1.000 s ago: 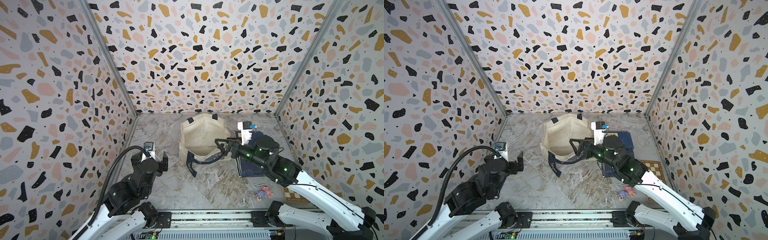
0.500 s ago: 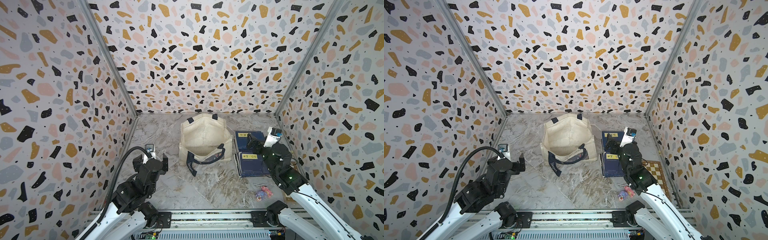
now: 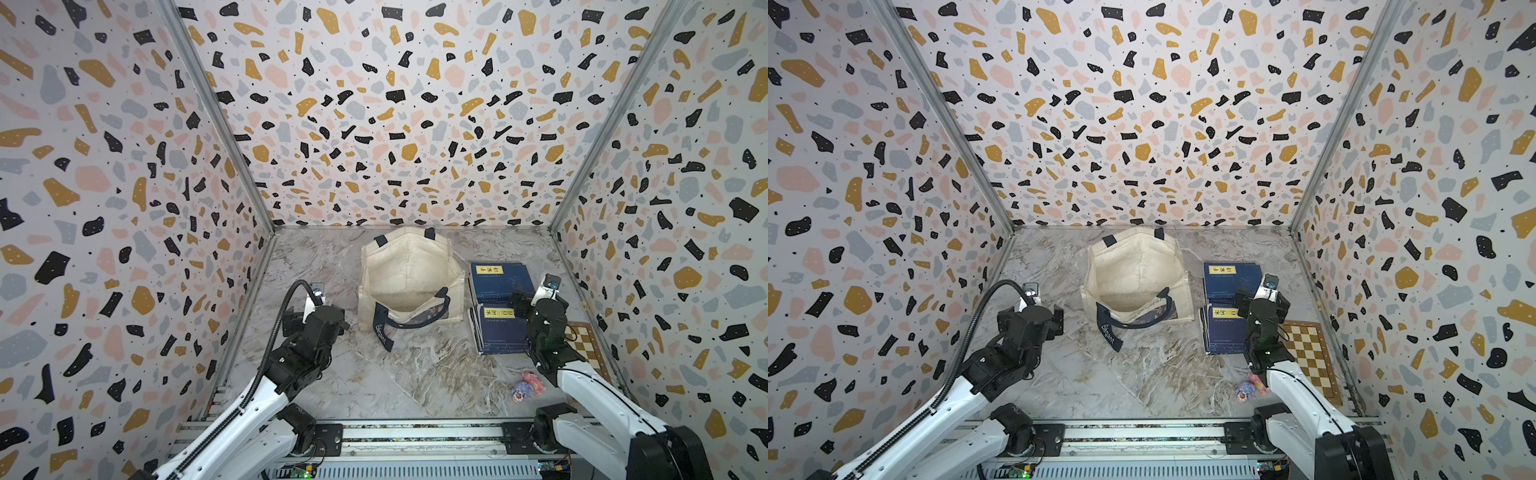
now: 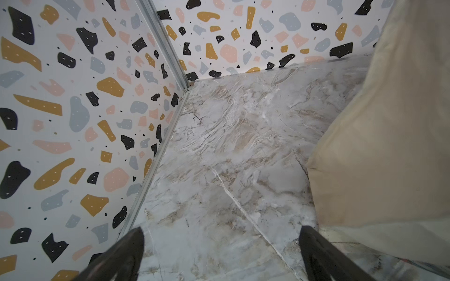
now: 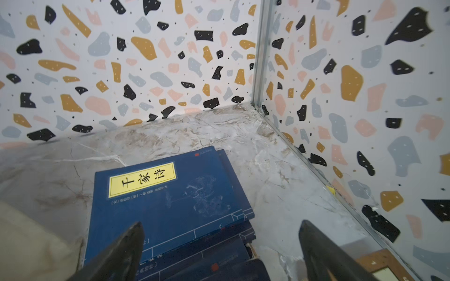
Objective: Take out the books from the canvas bag
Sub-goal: Reset both arms
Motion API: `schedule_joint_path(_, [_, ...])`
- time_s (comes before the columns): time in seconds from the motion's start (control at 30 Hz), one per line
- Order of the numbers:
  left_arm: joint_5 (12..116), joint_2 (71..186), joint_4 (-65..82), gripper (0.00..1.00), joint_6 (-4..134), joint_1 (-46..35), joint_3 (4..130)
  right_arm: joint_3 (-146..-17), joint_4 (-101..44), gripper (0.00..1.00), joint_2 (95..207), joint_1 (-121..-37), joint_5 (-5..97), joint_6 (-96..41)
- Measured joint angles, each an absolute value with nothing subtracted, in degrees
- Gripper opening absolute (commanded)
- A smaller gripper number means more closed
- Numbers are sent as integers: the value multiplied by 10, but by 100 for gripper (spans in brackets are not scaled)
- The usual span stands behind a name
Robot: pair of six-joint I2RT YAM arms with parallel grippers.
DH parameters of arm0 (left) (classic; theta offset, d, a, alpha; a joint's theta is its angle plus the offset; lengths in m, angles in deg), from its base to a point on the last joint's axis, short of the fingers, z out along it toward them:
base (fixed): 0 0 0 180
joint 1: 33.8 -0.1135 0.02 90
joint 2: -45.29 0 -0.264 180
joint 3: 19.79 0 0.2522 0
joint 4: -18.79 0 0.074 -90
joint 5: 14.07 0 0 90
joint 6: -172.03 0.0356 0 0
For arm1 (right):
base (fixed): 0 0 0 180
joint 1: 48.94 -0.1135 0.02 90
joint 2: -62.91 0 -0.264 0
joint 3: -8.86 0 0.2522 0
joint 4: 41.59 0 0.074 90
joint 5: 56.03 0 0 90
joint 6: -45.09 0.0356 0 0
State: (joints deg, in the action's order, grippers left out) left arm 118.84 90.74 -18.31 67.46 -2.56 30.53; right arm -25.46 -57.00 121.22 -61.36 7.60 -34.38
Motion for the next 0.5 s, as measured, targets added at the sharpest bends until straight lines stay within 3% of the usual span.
schedule_joint_path(0.5, [1109, 989, -10, 99, 688, -177, 245, -175, -803, 99, 1349, -545, 134, -369])
